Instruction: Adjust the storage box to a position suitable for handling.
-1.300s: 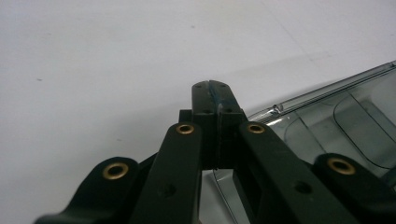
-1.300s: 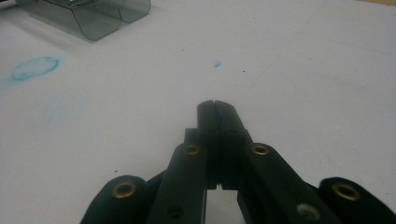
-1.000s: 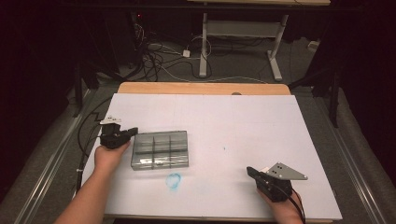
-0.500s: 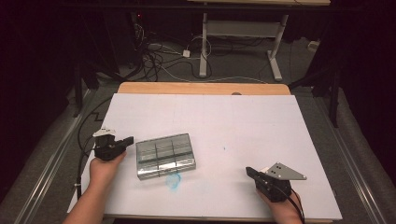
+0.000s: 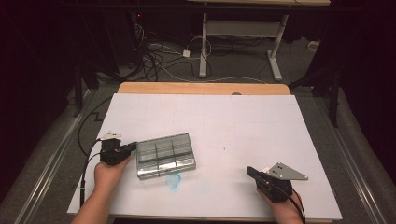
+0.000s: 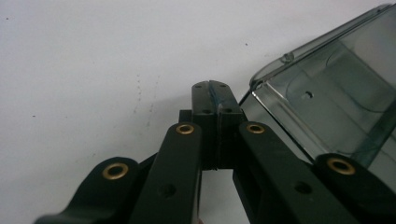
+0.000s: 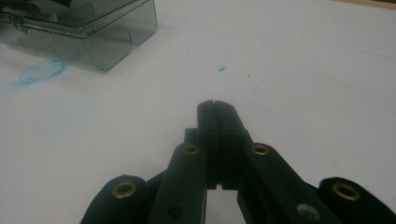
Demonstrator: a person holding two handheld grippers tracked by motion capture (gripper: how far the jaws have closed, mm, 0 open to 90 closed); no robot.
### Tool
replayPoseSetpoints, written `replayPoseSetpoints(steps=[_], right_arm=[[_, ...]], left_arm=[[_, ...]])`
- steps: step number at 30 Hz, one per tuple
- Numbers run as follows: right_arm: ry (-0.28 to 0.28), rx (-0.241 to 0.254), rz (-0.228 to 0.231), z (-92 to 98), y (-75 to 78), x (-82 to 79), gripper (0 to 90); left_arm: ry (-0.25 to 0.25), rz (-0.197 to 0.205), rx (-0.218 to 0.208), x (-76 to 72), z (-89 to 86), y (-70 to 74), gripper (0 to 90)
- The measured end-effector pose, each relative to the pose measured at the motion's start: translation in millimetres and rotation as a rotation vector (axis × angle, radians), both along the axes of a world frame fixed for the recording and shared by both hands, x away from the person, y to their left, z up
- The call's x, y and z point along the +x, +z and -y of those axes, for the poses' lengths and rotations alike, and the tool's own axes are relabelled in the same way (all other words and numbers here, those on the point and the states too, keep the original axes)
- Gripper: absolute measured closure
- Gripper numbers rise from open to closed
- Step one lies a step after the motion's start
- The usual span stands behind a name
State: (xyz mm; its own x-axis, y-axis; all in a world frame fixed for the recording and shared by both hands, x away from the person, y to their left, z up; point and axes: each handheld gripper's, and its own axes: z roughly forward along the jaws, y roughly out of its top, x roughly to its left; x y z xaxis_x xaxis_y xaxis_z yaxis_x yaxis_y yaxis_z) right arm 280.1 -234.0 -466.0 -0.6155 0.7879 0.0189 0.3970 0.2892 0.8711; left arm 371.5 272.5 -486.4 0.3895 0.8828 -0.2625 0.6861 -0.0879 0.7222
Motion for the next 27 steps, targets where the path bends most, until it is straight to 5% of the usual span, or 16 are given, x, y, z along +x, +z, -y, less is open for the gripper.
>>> replayPoseSetpoints(steps=[10, 19, 24, 27], right_arm=[[0.001, 0.003, -0.007, -2.3, -1.1, 1.5, 90.0], [-0.006, 0.004, -0.006, 0.4, -0.2, 1.5, 90.0], [-0.005, 0.005, -0.002, 1.2, 0.5, 0.3, 90.0], [-0.011, 0.008, -0.001, 3.0, 0.9, -0.4, 90.0]], left_arm=[[-0.065, -0.010, 0.023, 5.7, 22.2, 3.3, 87.9], [-0.185, -0.001, 0.040, 8.1, 71.5, 11.0, 87.8], [-0.218, -0.013, 0.050, -1.8, 77.0, 10.0, 87.8], [-0.235, -0.017, 0.062, -19.7, 71.1, 7.6, 87.7]])
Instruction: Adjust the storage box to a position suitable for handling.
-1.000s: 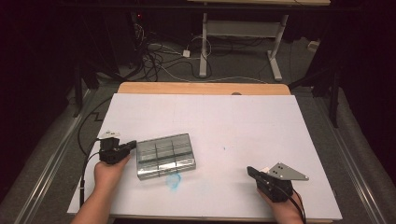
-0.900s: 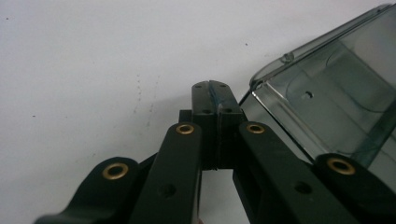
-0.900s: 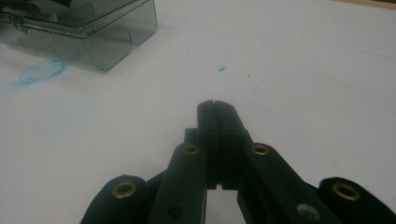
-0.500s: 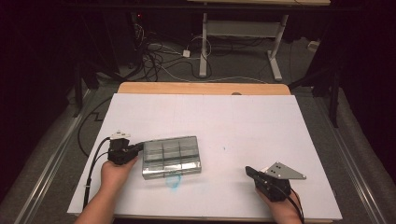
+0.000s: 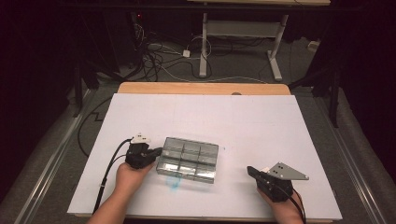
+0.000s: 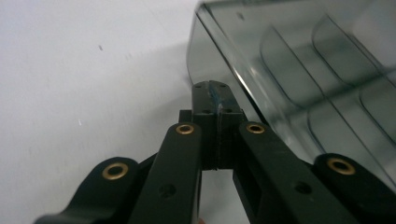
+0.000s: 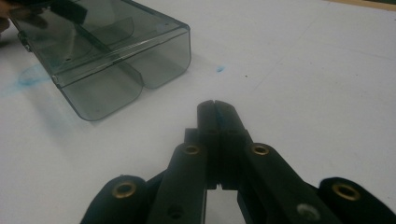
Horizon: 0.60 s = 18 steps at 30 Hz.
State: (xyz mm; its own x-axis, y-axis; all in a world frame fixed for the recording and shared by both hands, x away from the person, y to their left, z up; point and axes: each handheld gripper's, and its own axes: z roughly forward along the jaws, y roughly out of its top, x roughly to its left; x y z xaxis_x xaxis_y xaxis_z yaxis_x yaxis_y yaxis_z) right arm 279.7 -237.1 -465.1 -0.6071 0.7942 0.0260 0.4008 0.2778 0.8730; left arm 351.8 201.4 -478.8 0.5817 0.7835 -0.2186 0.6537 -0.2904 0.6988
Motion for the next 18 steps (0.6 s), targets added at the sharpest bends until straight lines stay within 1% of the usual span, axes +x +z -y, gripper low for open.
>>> replayPoseSetpoints(steps=[1, 2, 3, 5, 6, 7, 8, 9, 10, 12, 14, 18], right_arm=[[-0.001, -0.001, 0.000, 0.8, 0.1, -0.1, 90.0], [-0.002, -0.001, 0.002, 1.6, 0.2, 0.0, 90.0], [-0.002, 0.002, 0.005, 2.2, 0.1, 0.3, 90.0], [-0.006, 0.001, -0.003, 2.2, -0.4, 1.3, 90.0], [-0.009, 0.000, -0.008, 1.6, -0.4, 2.1, 90.0], [-0.012, 0.000, -0.010, 0.8, -0.1, 2.6, 90.0], [-0.014, 0.001, -0.009, -0.2, 0.4, 2.8, 90.0], [-0.015, -0.002, -0.007, -1.2, 1.1, 3.0, 90.0], [-0.017, 0.000, -0.010, -2.3, 1.5, 3.0, 90.0], [-0.024, 0.000, -0.016, -3.7, 1.4, 3.4, 90.0], [-0.029, 0.001, -0.021, -4.0, 0.9, 3.7, 90.0], [-0.036, 0.003, -0.029, -2.6, -0.7, 5.3, 90.0]], left_arm=[[-0.005, 0.005, -0.014, -8.2, -3.6, -0.1, 87.7], [-0.006, 0.008, -0.042, -16.6, -7.1, -0.4, 87.7], [-0.008, 0.003, -0.059, -24.0, -9.4, -1.6, 87.7], [-0.017, 0.002, -0.058, -34.8, -12.2, -4.4, 87.7], [-0.015, 0.000, -0.066, -38.4, -13.5, -6.4, 87.7], [-0.016, -0.009, -0.076, -40.0, -14.1, -8.4, 87.7], [-0.021, -0.015, -0.071, -40.0, -13.2, -9.2, 87.7], [-0.024, -0.010, -0.061, -39.7, -12.0, -8.6, 87.7], [-0.023, -0.003, -0.060, -39.0, -11.3, -7.8, 87.7], [-0.020, -0.004, -0.074, -37.4, -10.6, -8.0, 87.7], [-0.014, -0.002, -0.066, -36.7, -9.3, -8.3, 87.7], [-0.017, -0.006, -0.083, -37.9, -10.3, -8.9, 87.7]])
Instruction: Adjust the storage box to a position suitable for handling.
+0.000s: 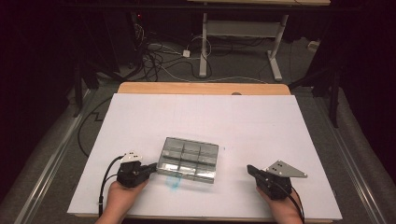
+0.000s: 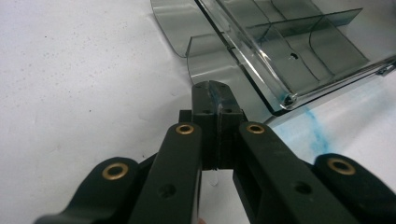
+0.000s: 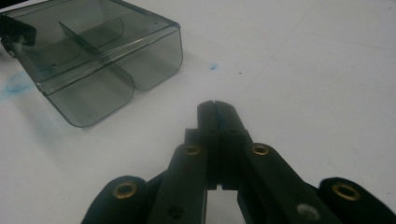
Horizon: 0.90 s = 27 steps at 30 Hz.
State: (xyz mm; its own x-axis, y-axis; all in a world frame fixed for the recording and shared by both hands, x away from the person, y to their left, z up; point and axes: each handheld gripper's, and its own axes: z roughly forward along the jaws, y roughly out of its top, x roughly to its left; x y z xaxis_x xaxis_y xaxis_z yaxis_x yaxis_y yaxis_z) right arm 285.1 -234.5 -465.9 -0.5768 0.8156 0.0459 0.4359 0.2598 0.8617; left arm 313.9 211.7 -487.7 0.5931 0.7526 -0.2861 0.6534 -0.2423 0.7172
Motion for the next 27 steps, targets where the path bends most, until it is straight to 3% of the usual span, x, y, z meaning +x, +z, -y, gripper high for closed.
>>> replayPoseSetpoints(steps=[9, 13, 18, 24, 27], right_arm=[[0.028, 0.008, 0.005, 1.9, -0.7, -1.5, 90.0], [0.029, 0.011, 0.001, 1.8, -1.4, -1.7, 90.0], [0.027, 0.011, 0.005, 3.1, -1.8, -6.4, 90.0], [0.021, 0.042, 0.009, 5.3, 0.2, -4.8, 90.0], [0.019, 0.048, 0.014, 5.7, 0.8, -3.2, 90.0]], left_arm=[[-0.077, 0.006, 0.014, -7.7, 18.9, 2.1, 87.7], [-0.057, 0.029, 0.066, -1.5, 25.0, 3.5, 87.7], [-0.030, 0.027, 0.038, 6.6, 25.6, 2.5, 87.7], [-0.026, 0.037, 0.040, 11.3, 25.3, 2.8, 87.7], [-0.018, 0.022, 0.039, 14.6, 25.1, 1.6, 87.6]])
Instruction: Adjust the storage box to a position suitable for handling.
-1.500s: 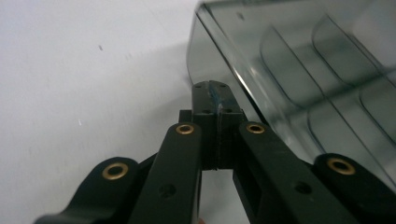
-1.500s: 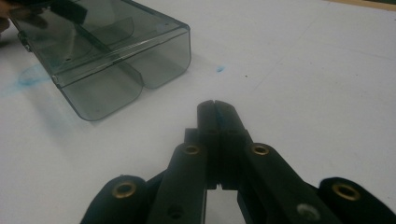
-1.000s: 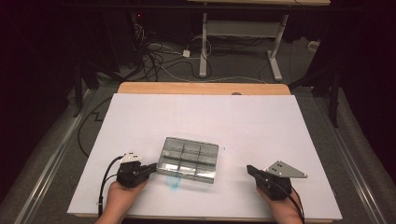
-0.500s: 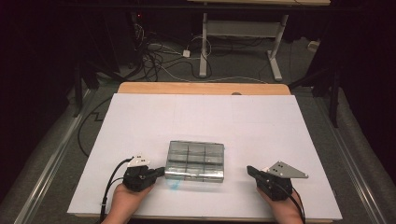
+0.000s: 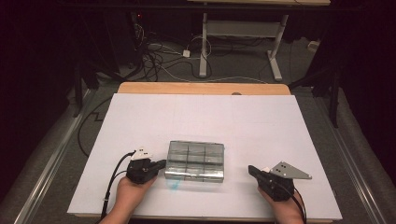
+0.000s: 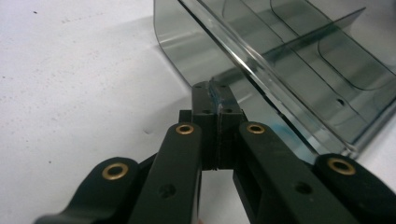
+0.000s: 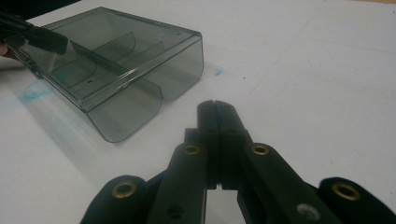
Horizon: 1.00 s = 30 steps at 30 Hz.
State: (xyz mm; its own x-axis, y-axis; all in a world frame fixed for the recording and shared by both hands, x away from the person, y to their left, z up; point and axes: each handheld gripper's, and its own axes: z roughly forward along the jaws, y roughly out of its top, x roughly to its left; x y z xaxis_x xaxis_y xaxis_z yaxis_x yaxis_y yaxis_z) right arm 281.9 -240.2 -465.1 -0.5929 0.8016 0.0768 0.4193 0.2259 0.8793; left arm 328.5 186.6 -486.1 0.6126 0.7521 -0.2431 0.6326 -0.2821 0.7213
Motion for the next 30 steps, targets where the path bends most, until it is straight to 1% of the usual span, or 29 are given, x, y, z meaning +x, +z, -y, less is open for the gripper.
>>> replayPoseSetpoints(steps=[1, 4, 6, 8, 9, 13, 16, 17, 19, 22, 24, 26, 28, 30], right_arm=[[-0.002, -0.001, -0.001, 0.0, -0.4, -0.4, 90.0], [-0.003, 0.001, -0.009, 0.1, -2.4, -2.9, 90.0], [0.002, -0.007, -0.013, -0.5, -3.1, -3.6, 90.0], [0.003, -0.007, -0.013, -0.5, -2.9, -3.5, 90.0], [0.001, -0.006, -0.014, -0.7, -2.5, -3.5, 90.0], [-0.004, -0.006, -0.013, -1.2, -2.0, -2.9, 90.0], [-0.005, -0.011, -0.016, -2.1, -2.7, -2.2, 90.0], [-0.003, -0.011, -0.016, -2.3, -3.1, -1.9, 90.0], [-0.001, -0.011, -0.015, -2.8, -3.3, -1.9, 90.0], [-0.003, -0.004, -0.016, -3.5, -2.2, -3.0, 90.0], [-0.005, 0.002, -0.010, -4.0, -0.8, -4.2, 90.0], [-0.009, 0.009, -0.005, -5.0, 0.7, -5.7, 90.0], [-0.013, 0.017, -0.008, -6.6, 1.2, -6.3, 90.0], [-0.012, 0.019, -0.014, -8.5, 1.1, -5.9, 90.0]], left_arm=[[-0.001, -0.003, -0.001, 0.5, 0.2, -0.3, 87.6], [-0.008, 0.007, 0.009, 0.8, 2.0, 0.3, 87.7], [-0.010, 0.002, 0.008, 1.4, 1.7, 0.0, 87.6], [-0.005, -0.012, 0.022, 1.7, 3.5, -1.2, 87.7], [-0.005, -0.012, 0.027, 1.4, 4.6, -1.5, 87.6], [-0.039, 0.006, 0.045, -0.5, 9.9, -0.8, 87.6], [-0.056, 0.002, 0.057, -0.6, 13.7, -0.9, 87.7], [-0.055, 0.004, 0.067, -0.5, 14.7, -0.9, 87.7], [-0.057, 0.006, 0.063, -0.5, 13.8, -0.8, 87.6], [-0.037, 0.013, 0.043, -2.1, 9.4, 0.5, 87.6], [-0.020, 0.023, 0.038, -4.5, 4.8, 1.7, 87.6], [-0.009, 0.034, 0.024, -6.3, -1.2, 2.5, 87.6], [0.001, 0.041, 0.031, -7.2, -6.1, 3.3, 87.6], [0.006, 0.045, 0.028, -7.5, -9.6, 4.5, 87.6]])
